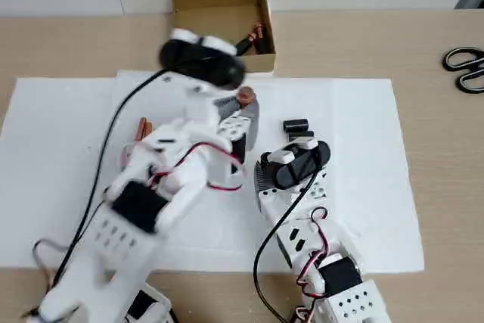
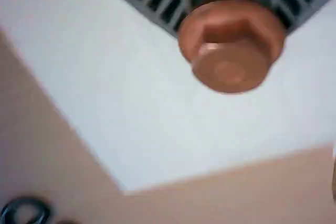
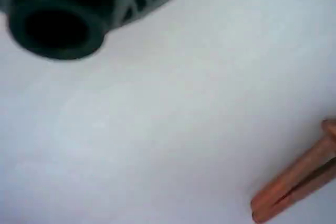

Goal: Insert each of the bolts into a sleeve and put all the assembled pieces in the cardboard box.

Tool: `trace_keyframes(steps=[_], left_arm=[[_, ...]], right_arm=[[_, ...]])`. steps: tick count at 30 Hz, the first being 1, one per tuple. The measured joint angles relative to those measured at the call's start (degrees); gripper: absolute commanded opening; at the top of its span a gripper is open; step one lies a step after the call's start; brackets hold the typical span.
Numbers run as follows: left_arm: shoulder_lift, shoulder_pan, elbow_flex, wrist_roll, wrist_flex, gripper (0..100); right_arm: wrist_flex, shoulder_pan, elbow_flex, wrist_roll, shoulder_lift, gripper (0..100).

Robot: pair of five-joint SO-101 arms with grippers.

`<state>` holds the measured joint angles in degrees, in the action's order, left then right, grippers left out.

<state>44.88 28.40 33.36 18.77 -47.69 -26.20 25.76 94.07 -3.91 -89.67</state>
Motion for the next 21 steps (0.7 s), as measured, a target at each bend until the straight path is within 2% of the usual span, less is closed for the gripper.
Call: trace_keyframes(steps=[6, 11, 15, 21], left_arm=[[7.03, 0.0, 7.56, 0.09, 0.26, 1], [7.03, 0.0, 13.63, 0.09, 5.63, 1], [7.12, 0.0, 15.38, -0.26, 9.05, 1], [7.12, 0.0, 15.47, -0.09, 9.85, 1]], right_arm=[[0.0, 1.58, 0.0, 0.0, -0.7, 0.7], [0.0, 5.45, 0.79, 0.0, -6.15, 0.7], [0.0, 5.89, 2.02, 0.0, -10.46, 0.7], [-0.53, 5.89, 2.02, 0.0, -11.78, 0.7]])
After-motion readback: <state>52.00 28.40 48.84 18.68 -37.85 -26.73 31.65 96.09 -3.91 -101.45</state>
